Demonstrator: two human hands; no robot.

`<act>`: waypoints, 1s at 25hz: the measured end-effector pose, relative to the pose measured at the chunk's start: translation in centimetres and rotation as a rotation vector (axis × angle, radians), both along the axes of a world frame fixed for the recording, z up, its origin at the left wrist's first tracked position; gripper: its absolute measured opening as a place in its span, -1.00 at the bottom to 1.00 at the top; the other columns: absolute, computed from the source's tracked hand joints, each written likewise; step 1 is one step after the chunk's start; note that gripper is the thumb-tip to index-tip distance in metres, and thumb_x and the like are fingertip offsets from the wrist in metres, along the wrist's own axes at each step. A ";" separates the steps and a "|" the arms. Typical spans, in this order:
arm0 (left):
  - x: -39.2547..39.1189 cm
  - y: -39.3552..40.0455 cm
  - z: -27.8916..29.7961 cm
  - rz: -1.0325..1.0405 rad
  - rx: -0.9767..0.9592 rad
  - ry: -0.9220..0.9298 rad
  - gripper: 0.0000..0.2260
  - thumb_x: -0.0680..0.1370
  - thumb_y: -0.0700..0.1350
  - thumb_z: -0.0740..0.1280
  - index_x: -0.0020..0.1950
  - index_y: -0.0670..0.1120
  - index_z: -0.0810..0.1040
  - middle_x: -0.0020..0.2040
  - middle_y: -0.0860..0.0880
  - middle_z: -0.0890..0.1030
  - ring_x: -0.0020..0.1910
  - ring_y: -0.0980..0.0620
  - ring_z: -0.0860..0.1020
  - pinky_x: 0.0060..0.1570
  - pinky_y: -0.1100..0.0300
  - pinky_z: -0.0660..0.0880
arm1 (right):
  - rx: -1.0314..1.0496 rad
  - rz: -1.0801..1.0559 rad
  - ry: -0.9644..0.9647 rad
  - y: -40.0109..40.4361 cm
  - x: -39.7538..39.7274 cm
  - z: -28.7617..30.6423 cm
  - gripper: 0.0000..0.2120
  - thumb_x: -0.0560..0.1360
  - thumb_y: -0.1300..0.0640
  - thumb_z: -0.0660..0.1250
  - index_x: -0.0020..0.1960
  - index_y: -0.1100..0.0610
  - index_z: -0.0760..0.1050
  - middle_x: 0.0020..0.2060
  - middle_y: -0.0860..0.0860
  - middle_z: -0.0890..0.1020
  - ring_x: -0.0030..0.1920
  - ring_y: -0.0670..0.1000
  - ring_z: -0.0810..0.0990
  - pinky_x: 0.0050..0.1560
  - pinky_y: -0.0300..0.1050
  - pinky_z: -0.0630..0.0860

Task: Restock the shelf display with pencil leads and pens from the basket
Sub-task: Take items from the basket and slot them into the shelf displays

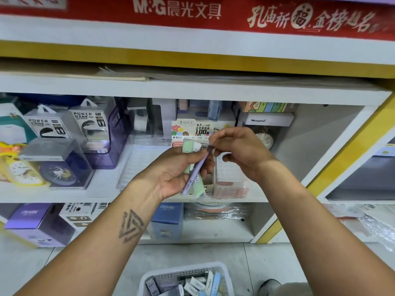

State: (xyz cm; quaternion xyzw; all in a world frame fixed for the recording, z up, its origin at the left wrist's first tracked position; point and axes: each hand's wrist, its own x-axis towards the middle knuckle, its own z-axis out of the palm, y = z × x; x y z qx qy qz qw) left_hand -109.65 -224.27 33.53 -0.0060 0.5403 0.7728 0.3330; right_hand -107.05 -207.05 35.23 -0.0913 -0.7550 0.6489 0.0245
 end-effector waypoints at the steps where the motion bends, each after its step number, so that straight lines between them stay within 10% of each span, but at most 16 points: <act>1: -0.1 0.1 -0.1 0.011 -0.003 -0.026 -0.82 0.54 -0.30 0.36 0.12 -0.30 0.62 -0.09 -0.23 0.64 -0.26 -0.08 0.60 -0.33 0.16 0.61 | -0.108 -0.069 0.041 0.4 0.1 0.4 -0.96 0.55 0.32 0.35 -0.03 0.27 0.58 -0.28 0.09 0.68 -0.34 -0.01 0.59 -0.32 -0.15 0.46; 4: -0.3 0.0 -0.4 0.018 -0.048 -0.065 -0.87 0.54 -0.37 0.31 0.04 -0.29 0.61 -0.16 -0.22 0.65 -0.27 -0.06 0.63 -0.23 0.11 0.61 | -0.066 -0.385 0.315 2.1 0.0 1.3 -0.89 0.56 0.37 0.28 -0.09 0.24 0.55 -0.35 0.12 0.65 -0.44 -0.01 0.57 -0.42 -0.12 0.52; 10: -0.2 0.2 -0.7 0.058 -0.032 -0.110 -0.76 0.48 -0.54 0.17 -0.03 -0.32 0.57 -0.13 -0.34 0.65 -0.19 -0.19 0.70 -0.15 0.02 0.67 | 0.838 -0.368 0.387 3.3 -0.4 -1.3 -0.89 0.58 0.23 0.24 0.02 0.19 0.55 -0.19 0.16 0.68 -0.14 0.22 0.64 -0.12 0.13 0.59; 22: -0.4 -0.3 -0.6 0.093 -0.024 -0.130 -0.75 0.49 -0.56 0.16 0.00 -0.33 0.54 -0.19 -0.31 0.67 -0.21 -0.19 0.71 -0.17 0.03 0.67 | 0.912 -0.260 0.428 2.6 -1.0 -3.5 -0.86 0.61 0.31 0.21 -0.01 0.31 0.55 -0.22 0.22 0.65 -0.18 0.26 0.63 -0.18 0.16 0.57; 25: -0.4 -0.4 -0.6 0.090 -0.016 -0.118 -0.76 0.49 -0.56 0.17 0.00 -0.33 0.55 -0.19 -0.31 0.67 -0.19 -0.20 0.71 -0.15 0.02 0.67 | 1.059 -0.182 0.365 2.3 -1.0 -3.7 -0.73 0.61 0.30 0.20 0.26 0.25 0.54 -0.14 0.27 0.67 -0.15 0.29 0.63 -0.16 0.13 0.59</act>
